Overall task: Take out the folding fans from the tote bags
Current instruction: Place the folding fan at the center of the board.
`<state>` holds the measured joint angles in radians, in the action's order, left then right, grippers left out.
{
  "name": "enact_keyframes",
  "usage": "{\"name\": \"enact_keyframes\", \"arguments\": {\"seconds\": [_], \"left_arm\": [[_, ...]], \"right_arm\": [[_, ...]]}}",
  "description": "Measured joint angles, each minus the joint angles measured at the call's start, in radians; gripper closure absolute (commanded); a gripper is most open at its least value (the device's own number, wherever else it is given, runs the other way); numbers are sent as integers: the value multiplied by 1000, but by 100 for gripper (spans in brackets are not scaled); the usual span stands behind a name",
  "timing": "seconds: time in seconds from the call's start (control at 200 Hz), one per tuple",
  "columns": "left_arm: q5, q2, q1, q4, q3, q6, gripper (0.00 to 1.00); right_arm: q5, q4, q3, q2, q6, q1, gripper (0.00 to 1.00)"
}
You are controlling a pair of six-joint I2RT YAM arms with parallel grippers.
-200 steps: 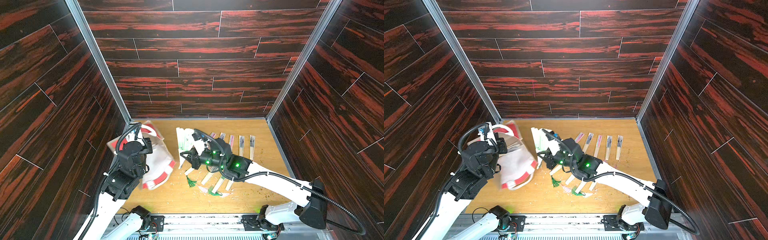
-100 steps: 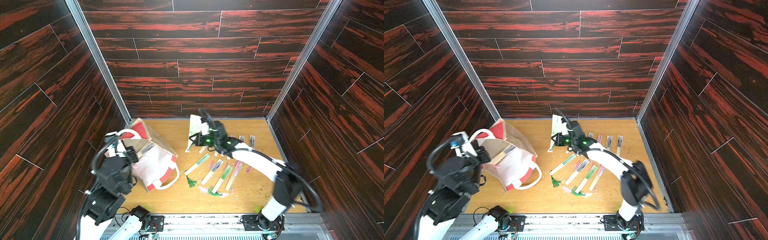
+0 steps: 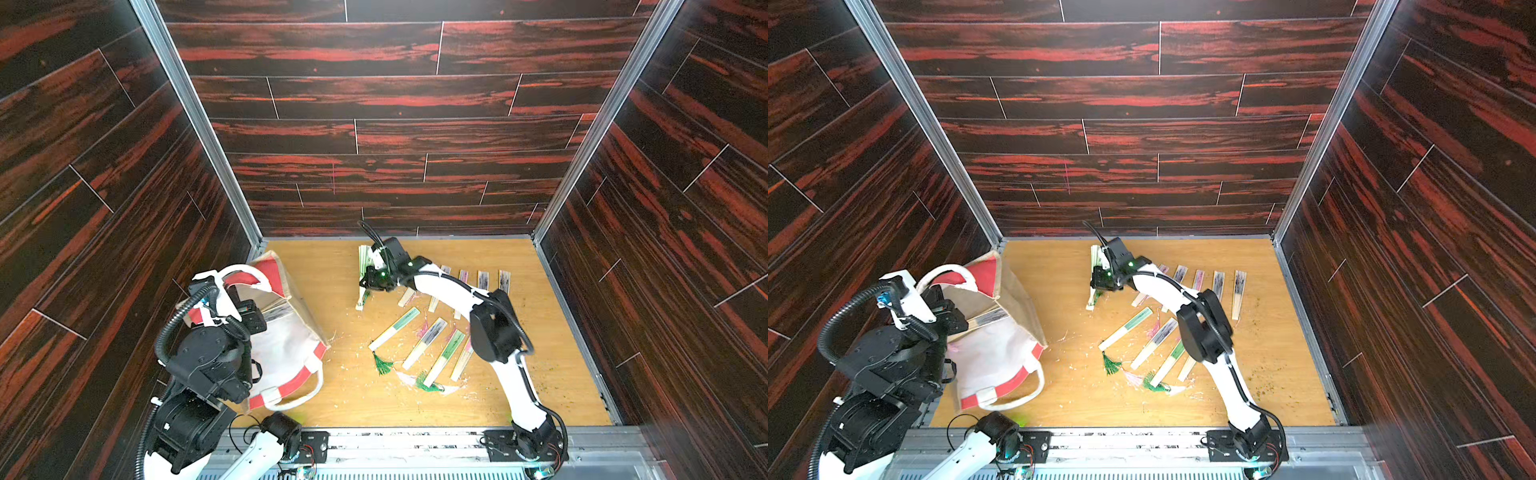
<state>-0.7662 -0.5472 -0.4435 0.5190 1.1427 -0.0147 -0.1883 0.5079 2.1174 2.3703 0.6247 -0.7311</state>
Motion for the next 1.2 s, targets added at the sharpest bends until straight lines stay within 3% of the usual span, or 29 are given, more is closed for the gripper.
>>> {"name": "enact_keyframes", "arguments": {"seconds": [0.321, 0.456, 0.561, 0.957, 1.197], "left_arm": [[1, 4, 0, 8, 0, 1, 100], [6, -1, 0, 8, 0, 1, 100], [8, -13, 0, 8, 0, 0, 100], [18, -36, 0, 8, 0, 0, 100], [19, -37, 0, 8, 0, 0, 100]], "right_arm": [[195, 335, 298, 179, -69, -16, 87], [245, 397, 329, 198, -97, -22, 69], [266, 425, 332, 200, -113, -27, 63], [336, 455, 365, 200, -124, -49, 52], [352, 450, 363, 200, -128, -51, 62]]}}
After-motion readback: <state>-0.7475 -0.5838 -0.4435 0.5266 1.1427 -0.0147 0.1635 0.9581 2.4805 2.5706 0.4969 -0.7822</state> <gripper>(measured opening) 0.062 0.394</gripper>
